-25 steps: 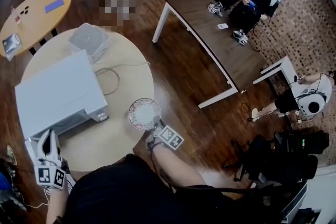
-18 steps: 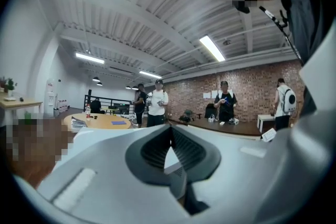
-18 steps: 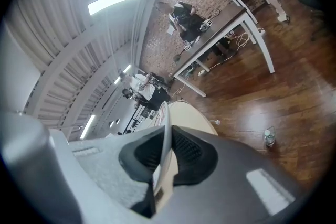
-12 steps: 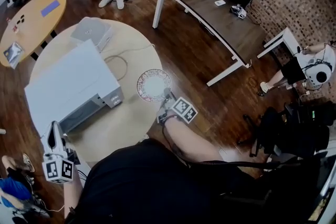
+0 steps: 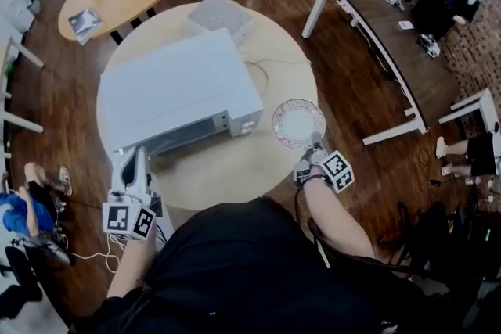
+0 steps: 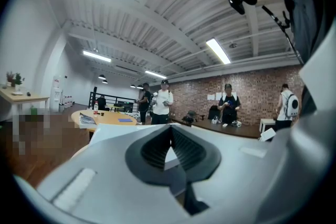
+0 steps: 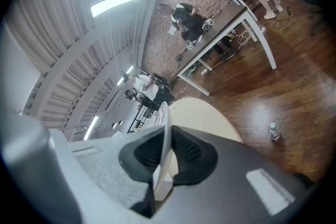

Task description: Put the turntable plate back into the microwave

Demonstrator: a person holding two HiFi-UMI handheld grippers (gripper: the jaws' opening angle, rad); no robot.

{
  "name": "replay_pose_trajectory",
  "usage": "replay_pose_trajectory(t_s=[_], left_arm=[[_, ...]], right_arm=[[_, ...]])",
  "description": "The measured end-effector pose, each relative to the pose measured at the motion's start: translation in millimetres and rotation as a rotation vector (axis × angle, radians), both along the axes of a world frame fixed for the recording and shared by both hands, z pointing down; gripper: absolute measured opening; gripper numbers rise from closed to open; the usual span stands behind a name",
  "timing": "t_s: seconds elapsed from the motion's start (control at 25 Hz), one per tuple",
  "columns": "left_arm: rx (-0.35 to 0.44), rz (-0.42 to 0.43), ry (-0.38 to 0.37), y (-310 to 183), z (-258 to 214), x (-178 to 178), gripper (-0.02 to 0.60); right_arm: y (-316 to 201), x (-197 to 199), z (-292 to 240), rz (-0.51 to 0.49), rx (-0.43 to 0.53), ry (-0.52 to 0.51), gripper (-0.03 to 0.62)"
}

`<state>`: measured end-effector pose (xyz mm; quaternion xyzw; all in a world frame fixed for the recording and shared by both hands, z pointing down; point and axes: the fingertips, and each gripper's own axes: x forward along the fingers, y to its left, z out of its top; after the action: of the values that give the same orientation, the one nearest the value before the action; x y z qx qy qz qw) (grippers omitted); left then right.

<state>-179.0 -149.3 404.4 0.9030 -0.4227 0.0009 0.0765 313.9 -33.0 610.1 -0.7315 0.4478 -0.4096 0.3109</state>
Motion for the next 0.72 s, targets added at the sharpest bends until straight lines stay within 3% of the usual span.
replay_pose_trajectory(t_s=[0.72], left_arm=[[0.001,-0.052,-0.045,40,-12,-30,0.005]], right_arm=[[12,-44,-2,-0.065,0.007,-0.060,0.020]])
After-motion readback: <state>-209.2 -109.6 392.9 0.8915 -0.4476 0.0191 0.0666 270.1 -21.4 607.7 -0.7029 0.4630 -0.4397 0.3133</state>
